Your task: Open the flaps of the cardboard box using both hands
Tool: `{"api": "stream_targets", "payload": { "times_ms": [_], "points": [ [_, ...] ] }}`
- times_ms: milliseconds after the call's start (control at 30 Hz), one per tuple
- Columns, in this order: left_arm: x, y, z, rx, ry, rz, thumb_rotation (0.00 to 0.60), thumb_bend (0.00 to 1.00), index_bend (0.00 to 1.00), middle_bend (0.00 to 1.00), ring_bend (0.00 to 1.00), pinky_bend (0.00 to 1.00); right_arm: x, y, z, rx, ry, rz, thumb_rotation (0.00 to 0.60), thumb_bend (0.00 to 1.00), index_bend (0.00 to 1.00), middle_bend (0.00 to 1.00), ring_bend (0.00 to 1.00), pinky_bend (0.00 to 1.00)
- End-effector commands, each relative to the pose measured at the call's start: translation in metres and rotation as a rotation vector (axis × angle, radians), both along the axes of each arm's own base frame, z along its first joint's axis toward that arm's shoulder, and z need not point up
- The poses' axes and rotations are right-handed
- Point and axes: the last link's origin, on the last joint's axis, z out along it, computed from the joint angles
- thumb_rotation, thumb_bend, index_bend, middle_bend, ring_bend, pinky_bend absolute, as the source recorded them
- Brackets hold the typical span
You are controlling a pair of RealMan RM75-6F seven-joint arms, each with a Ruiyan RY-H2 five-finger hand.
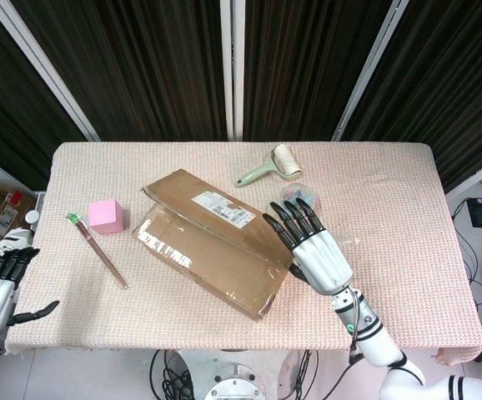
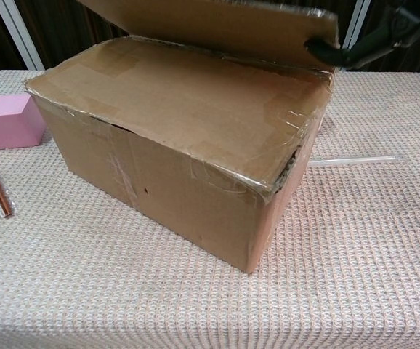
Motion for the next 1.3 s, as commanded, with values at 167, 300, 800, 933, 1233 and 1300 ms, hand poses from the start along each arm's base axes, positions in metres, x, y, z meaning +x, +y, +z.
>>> {"api": "stream_targets", "payload": {
  "times_ms": [167, 300, 800, 933, 1233, 1300],
  "points": [
    [0.003, 0.002, -0.002, -0.019, 0.012, -0.001, 0.312, 0.10, 0.13, 0.14, 0.12, 0.23, -0.015, -0.024, 0.020, -0.106, 0.004, -0.049, 0.600, 0.27, 0.00, 0.00, 0.00, 0.00],
    [0.007, 0.004, -0.001, -0.014, 0.020, -0.010, 0.314, 0.10, 0.13, 0.14, 0.12, 0.23, -0.028, -0.036, 0.023, -0.118, -0.019, -0.085, 0.600, 0.27, 0.00, 0.00, 0.00, 0.00],
    [0.028, 0.022, -0.001, -0.021, -0.001, -0.062, 0.321, 0.09, 0.13, 0.14, 0.12, 0.23, -0.076, -0.046, 0.065, -0.243, -0.140, -0.157, 0.600, 0.27, 0.00, 0.00, 0.00, 0.00],
    [0.052, 0.043, 0.006, -0.041, -0.031, -0.148, 0.324, 0.12, 0.13, 0.14, 0.13, 0.23, -0.086, -0.032, 0.084, -0.289, -0.178, -0.145, 0.600, 0.25, 0.00, 0.00, 0.00, 0.00],
    [0.146, 0.122, 0.006, -0.192, -0.157, -0.372, 0.342, 0.17, 0.17, 0.17, 0.13, 0.23, -0.112, 0.009, 0.125, -0.394, -0.249, -0.161, 0.600, 0.24, 0.00, 0.00, 0.00, 0.00],
    [0.164, 0.133, -0.002, -0.229, -0.183, -0.404, 0.346, 0.17, 0.19, 0.19, 0.13, 0.23, -0.119, 0.017, 0.130, -0.408, -0.260, -0.172, 0.600, 0.24, 0.00, 0.00, 0.00, 0.00]
  ]
}}
